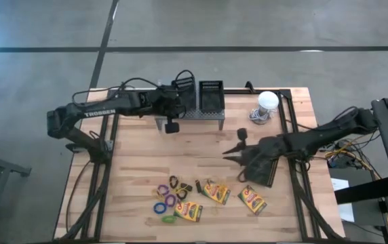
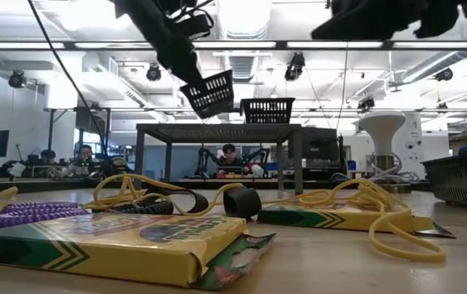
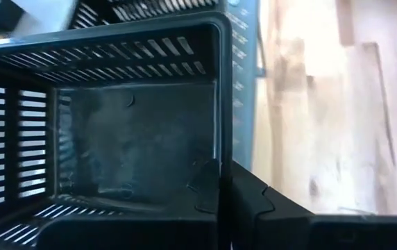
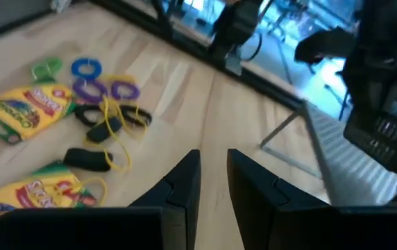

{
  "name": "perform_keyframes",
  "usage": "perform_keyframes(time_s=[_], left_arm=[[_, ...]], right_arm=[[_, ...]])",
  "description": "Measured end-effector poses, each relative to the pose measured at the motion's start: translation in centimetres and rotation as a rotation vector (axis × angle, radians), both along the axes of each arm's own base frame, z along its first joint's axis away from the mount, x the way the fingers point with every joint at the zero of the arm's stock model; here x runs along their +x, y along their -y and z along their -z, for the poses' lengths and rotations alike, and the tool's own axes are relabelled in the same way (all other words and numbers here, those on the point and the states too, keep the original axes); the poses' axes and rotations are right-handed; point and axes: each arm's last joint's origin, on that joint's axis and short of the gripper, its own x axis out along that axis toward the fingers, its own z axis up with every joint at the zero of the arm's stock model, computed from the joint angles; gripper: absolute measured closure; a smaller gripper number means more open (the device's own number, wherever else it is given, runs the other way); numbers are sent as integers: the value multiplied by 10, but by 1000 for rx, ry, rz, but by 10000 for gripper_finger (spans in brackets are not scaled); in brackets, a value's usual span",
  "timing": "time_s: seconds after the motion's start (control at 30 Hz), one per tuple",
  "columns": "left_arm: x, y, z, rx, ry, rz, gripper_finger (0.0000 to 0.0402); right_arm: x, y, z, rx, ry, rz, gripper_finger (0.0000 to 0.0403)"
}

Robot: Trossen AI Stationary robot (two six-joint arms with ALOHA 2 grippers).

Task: Pick & Place Office Desk Supplies
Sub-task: Put the black basket on the shelf

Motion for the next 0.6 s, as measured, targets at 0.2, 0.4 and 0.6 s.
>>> perform_keyframes(time_s=[0.2, 0.4, 0.6], left_arm=[[0, -3, -1, 31, 6, -49, 360], [4, -8, 12, 30, 19, -66, 344], [12, -11, 22, 75, 5, -18, 329]], right_arm=[[-24, 6, -4, 52, 95, 10, 335], [-33, 9, 3, 56, 158, 5, 335], [-33, 9, 3, 49, 169, 3, 335]])
